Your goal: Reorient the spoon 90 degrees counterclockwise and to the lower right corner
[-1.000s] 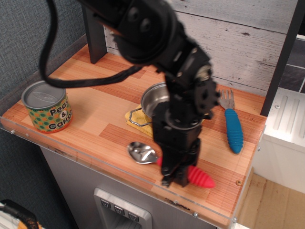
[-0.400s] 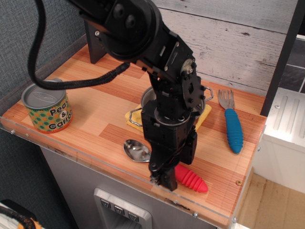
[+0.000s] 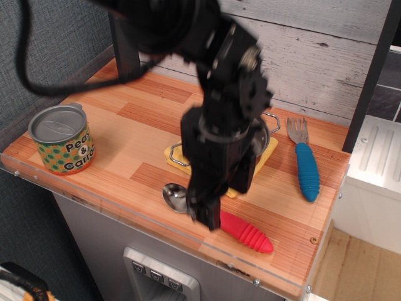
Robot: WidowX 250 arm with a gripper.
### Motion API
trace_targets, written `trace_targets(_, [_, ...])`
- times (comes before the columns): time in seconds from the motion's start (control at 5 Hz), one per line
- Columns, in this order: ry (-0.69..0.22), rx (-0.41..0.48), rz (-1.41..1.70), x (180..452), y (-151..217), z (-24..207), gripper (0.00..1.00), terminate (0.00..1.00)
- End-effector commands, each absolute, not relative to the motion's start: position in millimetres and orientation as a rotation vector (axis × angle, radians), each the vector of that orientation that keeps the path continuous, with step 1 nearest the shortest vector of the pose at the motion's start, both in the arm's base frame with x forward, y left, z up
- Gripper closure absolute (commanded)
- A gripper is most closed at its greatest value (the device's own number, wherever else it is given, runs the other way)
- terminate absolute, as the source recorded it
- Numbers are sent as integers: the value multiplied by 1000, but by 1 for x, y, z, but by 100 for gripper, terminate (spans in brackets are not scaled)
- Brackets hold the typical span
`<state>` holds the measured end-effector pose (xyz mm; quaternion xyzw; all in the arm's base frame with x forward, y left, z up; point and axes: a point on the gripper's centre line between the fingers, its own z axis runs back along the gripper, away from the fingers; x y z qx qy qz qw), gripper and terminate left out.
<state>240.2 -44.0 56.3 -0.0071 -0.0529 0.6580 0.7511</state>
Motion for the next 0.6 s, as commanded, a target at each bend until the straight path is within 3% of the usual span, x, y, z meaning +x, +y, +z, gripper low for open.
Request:
trace_targets(0.0, [-266, 34, 1053, 251, -21, 108, 0, 0])
trace_targets(0.2, [-320, 43, 898, 247, -5, 123, 0, 0])
trace_targets(0.4, [-276, 94, 781, 243, 16, 132, 0, 100])
